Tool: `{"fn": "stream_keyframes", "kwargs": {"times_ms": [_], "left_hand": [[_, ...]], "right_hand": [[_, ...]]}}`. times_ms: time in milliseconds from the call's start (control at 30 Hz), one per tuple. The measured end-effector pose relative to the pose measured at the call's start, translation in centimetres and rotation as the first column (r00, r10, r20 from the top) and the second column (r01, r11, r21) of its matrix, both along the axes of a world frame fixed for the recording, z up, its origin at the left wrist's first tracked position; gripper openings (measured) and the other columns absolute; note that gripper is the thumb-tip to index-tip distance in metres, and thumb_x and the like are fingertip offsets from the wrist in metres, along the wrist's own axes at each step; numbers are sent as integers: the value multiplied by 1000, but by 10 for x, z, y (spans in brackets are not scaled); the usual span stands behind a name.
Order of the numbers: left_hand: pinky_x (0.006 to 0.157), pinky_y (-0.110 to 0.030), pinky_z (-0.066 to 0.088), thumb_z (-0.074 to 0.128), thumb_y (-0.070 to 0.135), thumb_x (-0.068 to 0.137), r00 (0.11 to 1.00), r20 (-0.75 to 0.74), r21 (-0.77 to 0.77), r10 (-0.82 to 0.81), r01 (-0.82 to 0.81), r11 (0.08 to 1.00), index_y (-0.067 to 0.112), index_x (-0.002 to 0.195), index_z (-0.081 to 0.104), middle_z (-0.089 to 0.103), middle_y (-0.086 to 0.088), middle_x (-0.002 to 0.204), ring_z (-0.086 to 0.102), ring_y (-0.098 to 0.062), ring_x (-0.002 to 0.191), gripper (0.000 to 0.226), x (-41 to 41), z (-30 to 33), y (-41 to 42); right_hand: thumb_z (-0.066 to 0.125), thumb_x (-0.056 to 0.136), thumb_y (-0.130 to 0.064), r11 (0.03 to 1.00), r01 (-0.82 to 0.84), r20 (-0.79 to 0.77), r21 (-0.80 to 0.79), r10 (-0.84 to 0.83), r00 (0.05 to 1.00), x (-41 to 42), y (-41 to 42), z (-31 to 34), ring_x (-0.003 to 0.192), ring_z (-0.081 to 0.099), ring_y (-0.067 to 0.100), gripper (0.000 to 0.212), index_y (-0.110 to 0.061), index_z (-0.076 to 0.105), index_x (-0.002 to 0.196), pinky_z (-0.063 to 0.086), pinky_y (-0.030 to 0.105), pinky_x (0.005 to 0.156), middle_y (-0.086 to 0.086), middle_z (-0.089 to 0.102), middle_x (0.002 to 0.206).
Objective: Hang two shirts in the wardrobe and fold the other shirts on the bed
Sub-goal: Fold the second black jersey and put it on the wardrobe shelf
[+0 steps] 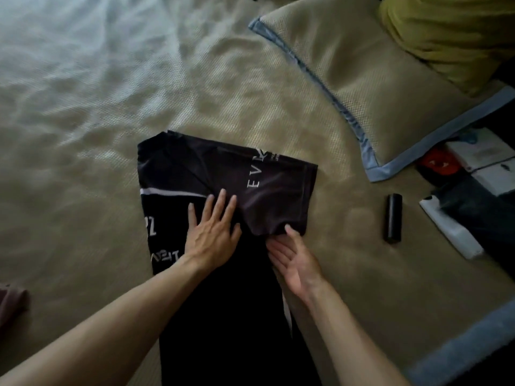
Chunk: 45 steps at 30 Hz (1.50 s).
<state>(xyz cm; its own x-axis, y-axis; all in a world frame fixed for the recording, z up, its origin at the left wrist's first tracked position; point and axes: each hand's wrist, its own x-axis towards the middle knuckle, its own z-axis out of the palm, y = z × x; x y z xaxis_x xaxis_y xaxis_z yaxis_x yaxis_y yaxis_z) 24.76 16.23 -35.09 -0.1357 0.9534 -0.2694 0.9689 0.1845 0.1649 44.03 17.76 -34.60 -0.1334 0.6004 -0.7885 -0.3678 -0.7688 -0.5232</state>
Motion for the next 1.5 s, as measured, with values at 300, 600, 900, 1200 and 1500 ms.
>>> {"fn": "stream_keyframes", "kwargs": {"times_ms": [300, 600, 900, 1200, 1500], "left_hand": [[114, -70, -5, 20, 63, 100, 1000, -26, -23, -18, 17, 1000, 46, 157, 2, -6, 5, 169, -4, -28, 156, 62, -49, -29, 126], [99, -48, 39, 59, 40, 89, 917, -44, 221, 396, -378, 899, 16, 123, 60, 61, -12, 127, 53, -36, 119, 41, -188, 13, 167], [76, -29, 43, 71, 25, 91, 834, 365, 52, 414, -463, 885, 13, 105, 74, 68, -3, 95, 61, -20, 88, 18, -207, 22, 179], [95, -40, 50, 64, 28, 93, 738, 450, 161, 504, -622, 766, 17, 109, 68, 69, -15, 112, 64, -33, 106, 20, -188, 16, 209], [101, -41, 43, 52, 36, 94, 768, 293, 89, 569, -615, 784, 14, 118, 66, 64, -16, 126, 56, -36, 119, 35, -169, 19, 213]], "right_hand": [[72, 82, -35, 950, 294, -109, -108, -305, 946, -73, 118, -27, 106, 69, 35, 44, -15, 69, 121, 48, 55, 101, 14, 74, 113], [77, 83, -35, 949, 16, 693, 314, -241, 679, -15, 99, -29, 85, 68, 16, 36, -11, 62, 105, 51, 25, 68, 2, 70, 95], [66, 86, -54, 886, -425, 922, 184, -6, 386, 3, 99, -20, 64, 64, 17, 38, -19, 62, 72, 55, 38, 62, -5, 67, 67], [64, 92, -47, 903, -372, 935, 213, -78, 345, 13, 104, -18, 67, 58, 10, 34, -14, 57, 94, 36, 23, 51, -7, 61, 75], [56, 83, -71, 851, -521, 973, 63, 65, 223, 15, 143, -7, 70, 60, 19, 53, -20, 69, 75, 44, 31, 62, -7, 66, 71]]}}
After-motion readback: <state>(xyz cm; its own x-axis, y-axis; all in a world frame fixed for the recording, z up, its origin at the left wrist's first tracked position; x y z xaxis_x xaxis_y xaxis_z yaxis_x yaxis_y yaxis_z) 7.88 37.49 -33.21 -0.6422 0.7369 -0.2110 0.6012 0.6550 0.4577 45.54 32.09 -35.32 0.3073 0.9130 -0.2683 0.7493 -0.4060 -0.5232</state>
